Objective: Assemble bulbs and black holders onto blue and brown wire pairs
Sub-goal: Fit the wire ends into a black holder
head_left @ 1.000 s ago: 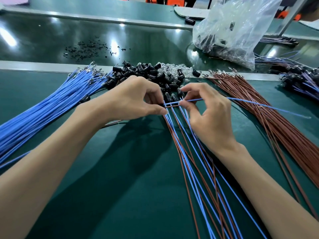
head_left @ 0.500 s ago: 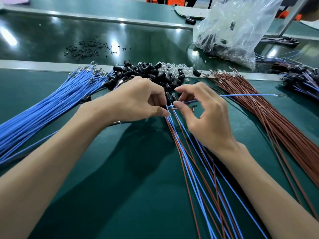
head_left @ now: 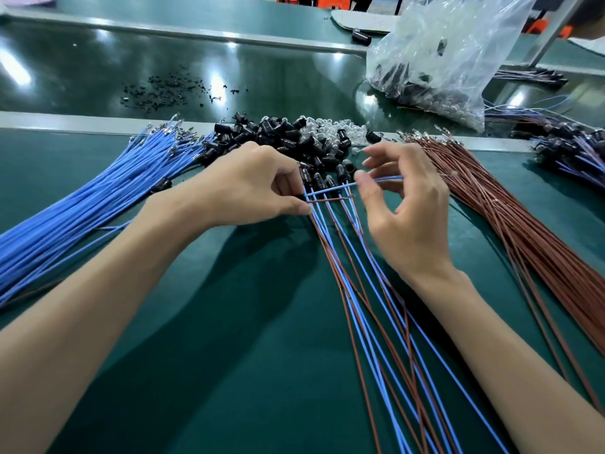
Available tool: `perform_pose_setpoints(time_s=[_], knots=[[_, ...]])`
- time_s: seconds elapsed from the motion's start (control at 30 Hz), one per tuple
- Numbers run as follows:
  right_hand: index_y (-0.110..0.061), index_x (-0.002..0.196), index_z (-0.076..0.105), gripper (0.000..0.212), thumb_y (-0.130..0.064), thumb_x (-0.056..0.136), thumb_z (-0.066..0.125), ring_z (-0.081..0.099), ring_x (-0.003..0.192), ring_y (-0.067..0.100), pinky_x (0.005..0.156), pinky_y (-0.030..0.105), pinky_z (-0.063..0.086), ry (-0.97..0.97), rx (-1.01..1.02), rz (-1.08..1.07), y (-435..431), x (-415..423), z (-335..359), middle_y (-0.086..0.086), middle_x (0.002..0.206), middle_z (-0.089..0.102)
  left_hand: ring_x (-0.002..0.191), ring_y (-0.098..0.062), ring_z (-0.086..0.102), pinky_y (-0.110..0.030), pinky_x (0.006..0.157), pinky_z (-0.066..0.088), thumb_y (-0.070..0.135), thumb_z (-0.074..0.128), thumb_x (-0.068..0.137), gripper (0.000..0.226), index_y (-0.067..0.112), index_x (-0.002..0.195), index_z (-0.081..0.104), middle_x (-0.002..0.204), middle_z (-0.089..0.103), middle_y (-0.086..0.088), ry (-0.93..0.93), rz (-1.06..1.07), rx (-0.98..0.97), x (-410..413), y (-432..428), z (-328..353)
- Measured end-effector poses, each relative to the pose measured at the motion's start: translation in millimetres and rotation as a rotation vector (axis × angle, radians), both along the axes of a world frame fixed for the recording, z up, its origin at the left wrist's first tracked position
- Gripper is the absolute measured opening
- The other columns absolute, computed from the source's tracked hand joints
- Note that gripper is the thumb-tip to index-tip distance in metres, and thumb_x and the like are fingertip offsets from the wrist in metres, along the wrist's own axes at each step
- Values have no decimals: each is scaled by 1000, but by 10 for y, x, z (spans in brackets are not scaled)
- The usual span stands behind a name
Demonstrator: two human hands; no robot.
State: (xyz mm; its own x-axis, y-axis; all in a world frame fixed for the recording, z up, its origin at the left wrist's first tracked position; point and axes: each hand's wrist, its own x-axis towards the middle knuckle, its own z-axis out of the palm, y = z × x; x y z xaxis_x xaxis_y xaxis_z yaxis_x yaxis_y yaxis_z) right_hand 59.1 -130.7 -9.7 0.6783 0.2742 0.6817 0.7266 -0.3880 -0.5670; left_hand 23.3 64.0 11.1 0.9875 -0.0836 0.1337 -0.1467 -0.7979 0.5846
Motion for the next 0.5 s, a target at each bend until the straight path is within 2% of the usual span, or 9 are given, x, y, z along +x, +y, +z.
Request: perform_pose_setpoints(time_s=[0.13, 0.23, 0.37, 0.43, 0.5], knots=[[-4, 107, 59, 21, 2, 87, 59, 57, 86, 13, 82, 23, 51, 5, 75, -86, -21, 30, 20, -1, 101, 48, 54, 5, 57, -16, 61, 46, 33, 80, 73, 15, 26, 71, 67, 60, 64, 13, 14, 28, -24, -7, 47, 21], [-10, 109, 57, 29, 2, 84, 66, 59, 86, 11, 82, 25, 52, 49, 105, -52, -6, 5, 24, -6, 100, 43, 58, 0, 60, -18, 62, 48, 34, 80, 72, 15, 26, 70, 67, 61, 66, 12, -8, 9, -47, -9, -33, 36], [-11, 109, 59, 31, -4, 82, 72, 62, 90, 18, 85, 38, 52, 20, 39, -31, -12, -5, 39, -3, 105, 45, 56, 5, 57, -15, 59, 44, 38, 80, 70, 17, 30, 67, 65, 56, 63, 19, -35, 3, -27, -4, -89, 41], [-15, 109, 58, 27, -10, 85, 69, 59, 95, 14, 88, 36, 50, 21, 58, -73, -28, 13, 40, -4, 107, 44, 55, 8, 55, -13, 57, 41, 41, 79, 71, 19, 32, 66, 63, 55, 60, 27, -33, 23, -6, -1, -64, 39], [-24, 105, 53, 25, -11, 88, 65, 58, 87, -1, 85, 27, 51, 98, 142, -107, -41, 41, 46, -11, 107, 42, 54, 9, 53, -17, 59, 41, 42, 79, 71, 20, 32, 67, 63, 55, 58, 30, -32, 44, 4, 3, -43, 31]])
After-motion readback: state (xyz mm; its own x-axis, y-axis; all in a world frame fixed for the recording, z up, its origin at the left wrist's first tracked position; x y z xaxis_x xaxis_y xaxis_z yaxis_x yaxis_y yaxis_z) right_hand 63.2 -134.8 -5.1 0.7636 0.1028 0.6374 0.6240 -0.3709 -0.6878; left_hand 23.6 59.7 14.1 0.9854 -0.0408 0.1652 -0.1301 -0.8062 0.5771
